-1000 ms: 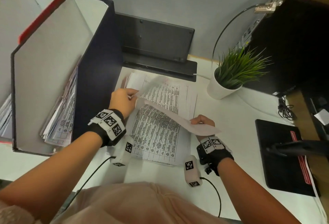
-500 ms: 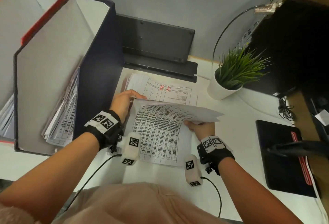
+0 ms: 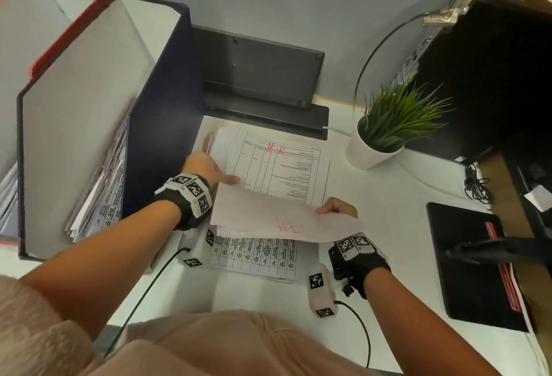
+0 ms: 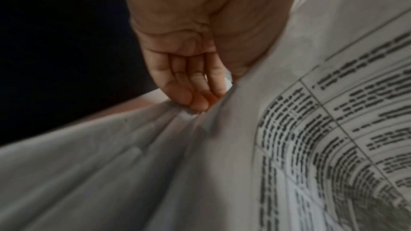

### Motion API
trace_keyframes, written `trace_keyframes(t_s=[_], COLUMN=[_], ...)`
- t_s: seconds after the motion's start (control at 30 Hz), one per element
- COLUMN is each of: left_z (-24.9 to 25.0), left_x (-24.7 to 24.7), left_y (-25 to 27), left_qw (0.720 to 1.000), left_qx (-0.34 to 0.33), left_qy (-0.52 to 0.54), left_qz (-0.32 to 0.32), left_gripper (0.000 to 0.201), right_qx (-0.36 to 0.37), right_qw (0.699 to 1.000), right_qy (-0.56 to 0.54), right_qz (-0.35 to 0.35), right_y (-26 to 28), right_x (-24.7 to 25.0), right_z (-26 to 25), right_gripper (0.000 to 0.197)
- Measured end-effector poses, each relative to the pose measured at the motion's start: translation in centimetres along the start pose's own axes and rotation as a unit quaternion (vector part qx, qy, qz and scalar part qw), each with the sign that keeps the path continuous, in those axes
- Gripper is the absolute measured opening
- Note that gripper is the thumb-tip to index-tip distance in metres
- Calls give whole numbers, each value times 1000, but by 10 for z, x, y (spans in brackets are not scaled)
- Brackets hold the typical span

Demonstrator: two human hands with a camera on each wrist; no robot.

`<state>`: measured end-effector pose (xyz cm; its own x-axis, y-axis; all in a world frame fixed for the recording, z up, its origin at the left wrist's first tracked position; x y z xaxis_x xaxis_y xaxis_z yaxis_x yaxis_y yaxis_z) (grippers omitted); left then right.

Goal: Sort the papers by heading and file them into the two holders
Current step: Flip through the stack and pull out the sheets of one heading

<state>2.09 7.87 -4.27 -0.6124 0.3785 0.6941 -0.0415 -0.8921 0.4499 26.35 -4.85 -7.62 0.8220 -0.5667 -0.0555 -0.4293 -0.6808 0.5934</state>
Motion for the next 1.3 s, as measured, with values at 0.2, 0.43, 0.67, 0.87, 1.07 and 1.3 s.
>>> trace_keyframes(t_s=[0.2,0.43,0.67,0.87,1.07,1.3], left_z=[-1,2,-7,-16,-27,-19], left_x=[-2,-5,-8,-15,-20,-18], left_y=[3,2,-4,10,16,20], left_qw=[1000,999,997,954,922,883], left_qx=[-2,23,-28,-140,-65,-83], left_qy=[-8,41,63,255,381,453], left_qz=[-5,-27,-30,68,16,-87], left_gripper=[40,42,33,17,37,46], right_qx=[-38,-41,-12,12,92,189], right_qw=[999,999,1000,999,981,952], right_qy=[-3,6,6,-27,160,236], right_qz=[30,14,9,15,52,47], right_y=[-3,-3,-2,-4,-8,0], right_x=[-1,3,1,0,2,-1], right_z=[5,8,5,2,5,2], right_gripper=[28,20,34,50,49,48])
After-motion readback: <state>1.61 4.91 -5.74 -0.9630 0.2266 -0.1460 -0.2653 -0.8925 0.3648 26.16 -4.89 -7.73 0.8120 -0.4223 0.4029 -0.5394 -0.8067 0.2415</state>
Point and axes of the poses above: each hand's wrist, its own y-axis away from the middle knuckle, its own x-axis out of the back of the hand, z = x × y, the point moved 1 cm from there along -y, towards the middle knuckle, and after that the axes turned 3 degrees about y, right-handed, at the moved point
